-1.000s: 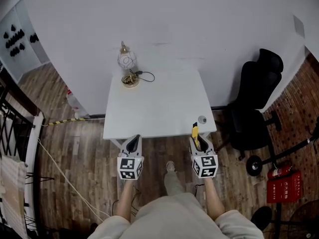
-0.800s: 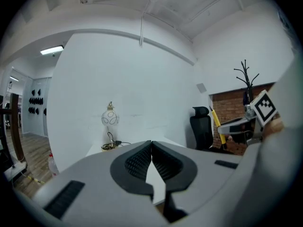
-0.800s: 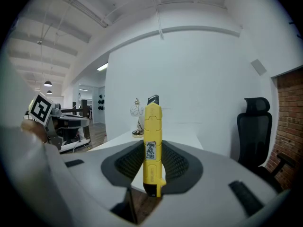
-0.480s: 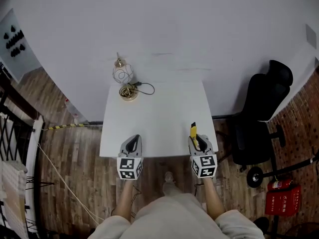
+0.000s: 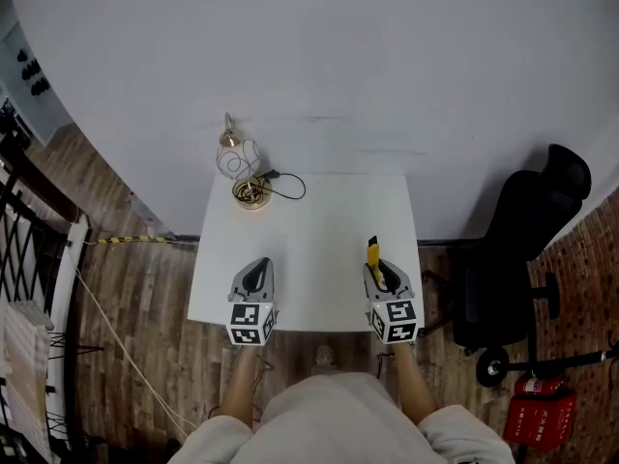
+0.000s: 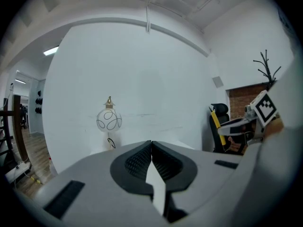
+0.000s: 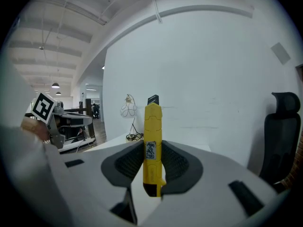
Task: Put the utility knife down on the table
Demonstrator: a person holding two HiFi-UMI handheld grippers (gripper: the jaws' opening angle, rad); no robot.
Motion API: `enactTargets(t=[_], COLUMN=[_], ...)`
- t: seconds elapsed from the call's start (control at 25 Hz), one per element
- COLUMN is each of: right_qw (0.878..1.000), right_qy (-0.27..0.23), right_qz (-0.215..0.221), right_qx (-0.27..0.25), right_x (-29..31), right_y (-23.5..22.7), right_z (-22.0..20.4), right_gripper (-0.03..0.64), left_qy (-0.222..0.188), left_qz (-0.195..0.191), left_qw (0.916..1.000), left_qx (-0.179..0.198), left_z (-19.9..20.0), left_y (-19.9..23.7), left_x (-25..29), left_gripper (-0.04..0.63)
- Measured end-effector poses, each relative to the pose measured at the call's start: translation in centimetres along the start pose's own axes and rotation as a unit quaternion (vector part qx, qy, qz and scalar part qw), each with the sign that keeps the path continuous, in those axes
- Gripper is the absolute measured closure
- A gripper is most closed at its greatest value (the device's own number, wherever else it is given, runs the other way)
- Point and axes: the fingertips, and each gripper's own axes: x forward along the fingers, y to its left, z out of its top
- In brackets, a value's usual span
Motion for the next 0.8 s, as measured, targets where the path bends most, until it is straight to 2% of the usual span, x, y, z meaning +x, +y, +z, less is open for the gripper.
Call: enactTargets(t=[0.36,0.8], right_qw=[1.0,0.999], right_qy=[0.013,0.035], right_qz=[0.027,0.041], right_qx=[-0.001,0.003], right_x=[4.4,6.8], right_y=[-1.7,-1.7], right_z=[0.0,-1.1], right_gripper=[0.508,0.508], left_qy=[0.014,0.035], left_qz=[0.015,0.006], left_qw=[0.9998,0.9994], left_qx=[-0.001,0.002], left_z=[-0.1,-0.8], left_y=[0.7,0.9], left_x=[3.8,6.4], left_gripper=[0.589,0.589])
